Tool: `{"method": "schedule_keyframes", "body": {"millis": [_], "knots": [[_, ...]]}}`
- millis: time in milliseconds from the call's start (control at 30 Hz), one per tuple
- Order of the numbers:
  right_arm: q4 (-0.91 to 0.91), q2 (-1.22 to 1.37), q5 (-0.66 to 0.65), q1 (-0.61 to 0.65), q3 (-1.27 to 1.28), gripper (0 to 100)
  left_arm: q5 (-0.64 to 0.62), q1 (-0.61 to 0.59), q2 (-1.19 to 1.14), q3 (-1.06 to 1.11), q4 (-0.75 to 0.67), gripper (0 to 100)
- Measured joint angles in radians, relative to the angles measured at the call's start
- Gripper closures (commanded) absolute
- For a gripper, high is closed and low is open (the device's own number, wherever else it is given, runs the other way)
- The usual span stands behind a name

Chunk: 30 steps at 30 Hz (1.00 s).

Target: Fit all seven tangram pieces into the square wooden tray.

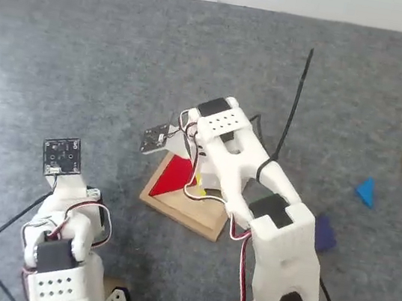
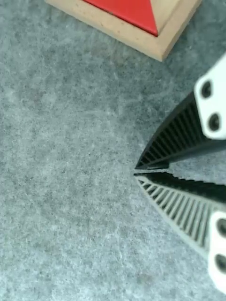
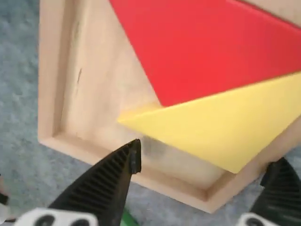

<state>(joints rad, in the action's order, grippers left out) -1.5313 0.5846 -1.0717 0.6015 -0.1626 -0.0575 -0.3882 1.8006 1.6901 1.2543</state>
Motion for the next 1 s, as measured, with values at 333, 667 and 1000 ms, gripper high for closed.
{"method": "schedule_keyframes", "body": {"millis": [333, 667, 1000], "knots": [[-0.106, -0.031, -0.048, 0.035, 0.021, 62.3, 0.000, 0.000, 0.000, 0.000, 0.000, 99], [0.040, -0.279, 0.051, 0.094, 0.293, 62.3, 0.000, 0.000, 0.000, 0.000, 0.000, 99], [0.506, -0.433, 0.322, 0.175, 0.621, 62.3, 0.000, 0.000, 0.000, 0.000, 0.000, 99]]}}
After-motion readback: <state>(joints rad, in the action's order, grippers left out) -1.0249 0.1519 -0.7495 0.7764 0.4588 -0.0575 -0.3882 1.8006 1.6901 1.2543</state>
